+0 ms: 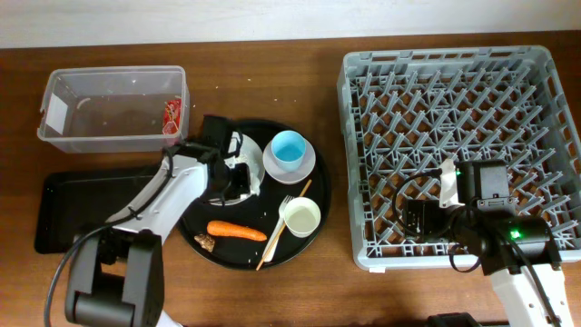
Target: Sort waste into correct bins and load items into the dishwasher rack
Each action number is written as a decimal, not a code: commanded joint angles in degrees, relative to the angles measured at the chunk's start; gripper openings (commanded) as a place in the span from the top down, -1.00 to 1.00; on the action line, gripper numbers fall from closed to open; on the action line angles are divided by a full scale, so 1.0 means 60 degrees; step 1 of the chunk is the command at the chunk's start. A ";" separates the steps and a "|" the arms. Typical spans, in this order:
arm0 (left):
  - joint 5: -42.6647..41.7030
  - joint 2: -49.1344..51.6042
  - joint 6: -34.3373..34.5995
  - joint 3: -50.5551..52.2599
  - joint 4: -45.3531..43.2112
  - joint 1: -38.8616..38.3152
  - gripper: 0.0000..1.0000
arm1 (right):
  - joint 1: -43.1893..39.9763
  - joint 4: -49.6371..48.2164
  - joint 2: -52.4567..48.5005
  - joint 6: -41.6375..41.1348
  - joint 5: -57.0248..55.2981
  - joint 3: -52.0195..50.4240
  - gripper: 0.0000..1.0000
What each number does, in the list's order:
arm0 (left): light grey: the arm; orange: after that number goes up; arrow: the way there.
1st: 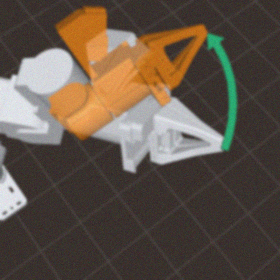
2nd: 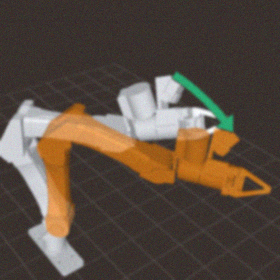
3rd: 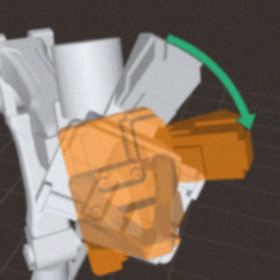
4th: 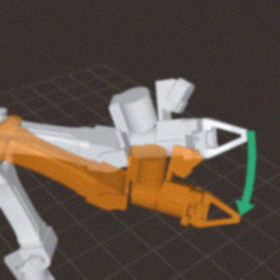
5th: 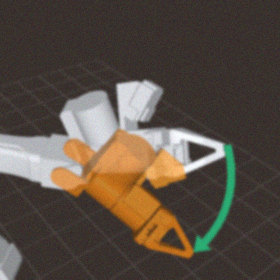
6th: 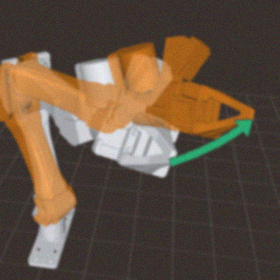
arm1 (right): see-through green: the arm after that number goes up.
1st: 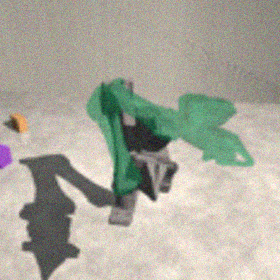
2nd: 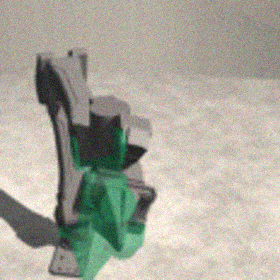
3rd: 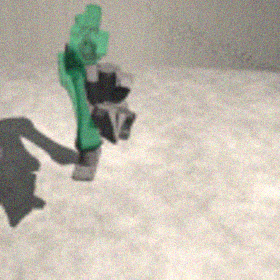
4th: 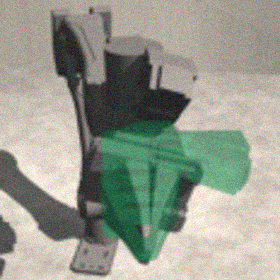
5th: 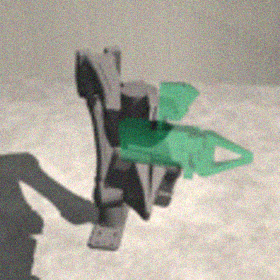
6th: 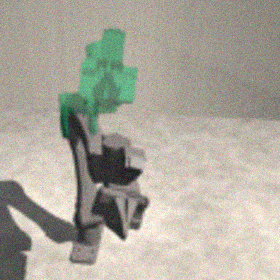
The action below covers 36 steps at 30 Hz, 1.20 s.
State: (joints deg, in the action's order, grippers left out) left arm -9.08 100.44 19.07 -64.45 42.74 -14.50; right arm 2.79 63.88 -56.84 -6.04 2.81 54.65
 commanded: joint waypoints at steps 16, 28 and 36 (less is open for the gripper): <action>0.0678 0.0302 -0.0437 -0.2503 -0.3508 0.3865 -0.15 | 0.0033 -0.0029 0.0033 -0.0007 -0.0080 0.0146 -0.97; -0.0510 0.0969 -0.0437 -0.2499 -0.1359 -0.1042 0.12 | 0.0033 -0.0026 0.0033 -0.0007 -0.0080 0.0146 -0.98; -0.0025 0.1086 -0.0437 -0.2889 -0.1035 -0.1035 0.99 | 0.0033 0.0087 0.0033 -0.0004 -0.0084 0.0146 -0.97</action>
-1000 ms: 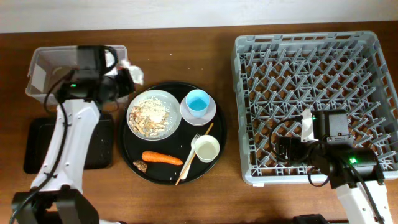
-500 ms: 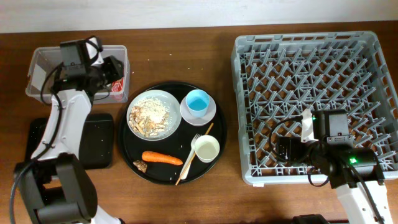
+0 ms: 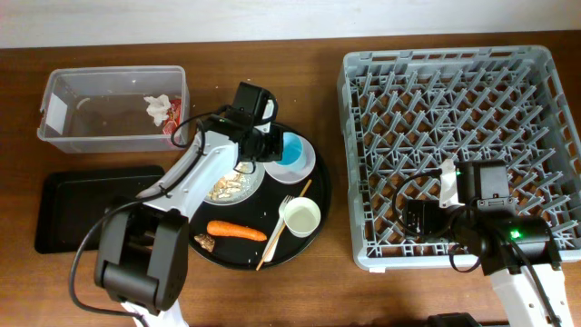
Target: Sort waste into correct bins and load items into the dishwasher rack
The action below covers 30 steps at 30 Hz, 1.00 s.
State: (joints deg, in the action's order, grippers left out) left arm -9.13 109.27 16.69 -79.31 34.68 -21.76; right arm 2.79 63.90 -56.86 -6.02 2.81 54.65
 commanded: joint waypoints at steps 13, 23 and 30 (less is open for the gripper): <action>-1.0171 -0.2087 -0.1763 -0.0663 0.1628 0.0816 1.00 | -0.1341 -0.3989 -0.2269 0.3464 1.2662 0.0270 -0.97; -1.0014 -0.2087 -0.0874 -0.0663 0.0867 -0.0036 1.00 | -0.0732 -0.4707 -0.2335 0.3435 1.2856 0.0266 -0.67; -1.0014 -0.2084 -0.0860 -0.0663 0.0871 -0.0036 0.99 | -0.0583 -0.4841 -0.2335 0.3435 1.2863 0.0266 -0.15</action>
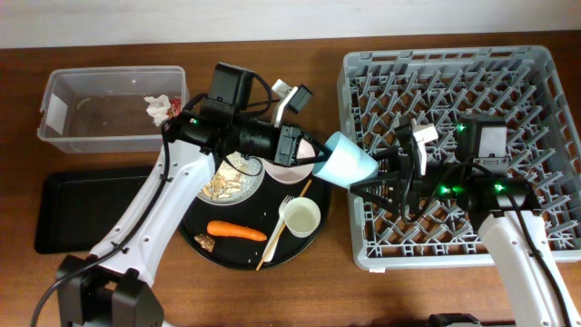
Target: Sort waste into correct bins and load items into the dishwasher rack
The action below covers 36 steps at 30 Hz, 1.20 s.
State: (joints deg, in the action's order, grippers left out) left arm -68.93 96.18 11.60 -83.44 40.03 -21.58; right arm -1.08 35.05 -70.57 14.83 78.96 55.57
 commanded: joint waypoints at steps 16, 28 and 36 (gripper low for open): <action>1.0961 0.0095 -0.0018 0.0025 0.4062 0.2568 0.01 | -0.4215 0.6841 -0.0117 -0.2306 -1.0666 0.4153 0.05; 1.0950 0.0095 -0.0018 0.0025 0.4167 0.2579 0.01 | -0.7879 0.6120 -0.3355 -0.3993 -1.1763 0.4149 -0.30; 1.0954 0.0095 -0.0018 0.0025 0.4167 0.2579 0.00 | -0.7723 0.6484 -0.3606 -0.3268 -0.9424 0.4153 -0.74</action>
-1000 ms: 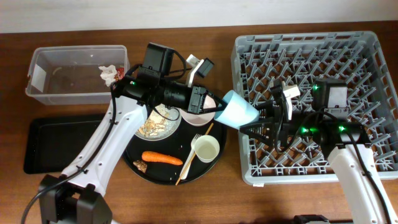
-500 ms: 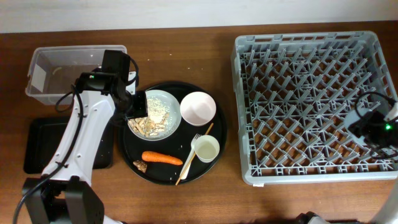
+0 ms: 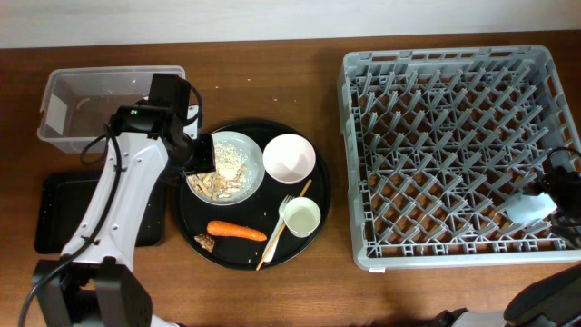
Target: Sort waste into correct bins and load items into the dishwasher rack
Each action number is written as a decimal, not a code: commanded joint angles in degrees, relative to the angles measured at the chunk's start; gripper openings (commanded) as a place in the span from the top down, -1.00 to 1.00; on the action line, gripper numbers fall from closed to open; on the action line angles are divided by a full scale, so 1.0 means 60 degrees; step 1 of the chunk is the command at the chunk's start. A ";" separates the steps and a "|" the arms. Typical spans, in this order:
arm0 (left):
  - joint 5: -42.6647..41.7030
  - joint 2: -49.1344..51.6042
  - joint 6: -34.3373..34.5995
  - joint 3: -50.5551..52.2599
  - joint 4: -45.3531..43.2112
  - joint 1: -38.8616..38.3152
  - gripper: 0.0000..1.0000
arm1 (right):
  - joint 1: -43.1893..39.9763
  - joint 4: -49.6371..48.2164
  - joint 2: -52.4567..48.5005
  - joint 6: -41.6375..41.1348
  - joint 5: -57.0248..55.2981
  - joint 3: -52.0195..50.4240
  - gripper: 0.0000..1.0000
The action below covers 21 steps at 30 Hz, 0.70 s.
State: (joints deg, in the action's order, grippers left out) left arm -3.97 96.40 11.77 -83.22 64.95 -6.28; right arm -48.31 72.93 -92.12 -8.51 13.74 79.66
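Note:
My left gripper (image 3: pixel 201 156) hovers over the left rim of the white plate of food scraps (image 3: pixel 231 168) on the round black tray (image 3: pixel 313 238), and it looks open and empty. At the right edge, my right gripper (image 3: pixel 547 198) is shut on the light blue cup (image 3: pixel 525 209), low in the near right corner of the grey dishwasher rack (image 3: pixel 363 163). Also on the tray are a white saucer (image 3: pixel 289 159), a small cup (image 3: pixel 301 218), a carrot (image 3: pixel 236 230), a fork (image 3: pixel 282 211) and a chopstick (image 3: pixel 272 243).
A clear plastic bin (image 3: pixel 82 109) stands at the back left, partly covered by my left arm. A flat black tray (image 3: pixel 54 213) lies in front of it. A brown scrap (image 3: pixel 203 242) sits beside the carrot.
The blue cup was held between both grippers over the gap between tray and rack. Now only the right gripper holds it, in the rack's near right corner. The left gripper is back at the plate.
First my left gripper was at the plate of scraps, the blue cup stood on its saucer and the right gripper rested in the rack. A white napkin then lay in the clear bin with the left gripper at the cup. The cup then passed to the right gripper, now in the rack.

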 commanded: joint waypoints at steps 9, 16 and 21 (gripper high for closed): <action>-0.1880 0.0109 -0.0047 -0.0011 -0.0040 -0.2543 -0.18 | 0.6852 0.0856 0.1300 0.2131 0.0823 0.0131 -0.81; -0.1628 0.2029 -0.0040 -0.0011 0.0011 -0.4350 0.20 | 0.7042 0.0965 0.1300 0.2131 0.0339 0.0131 -0.83; -0.1370 0.2084 -0.0044 -0.0015 -0.0018 -0.4244 0.99 | 0.7042 0.0965 0.1300 0.2131 0.0339 0.0131 -0.82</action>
State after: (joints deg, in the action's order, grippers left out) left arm -12.99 108.86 11.68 -83.24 64.69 -32.14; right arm -6.42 78.50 -84.90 3.73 16.47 79.68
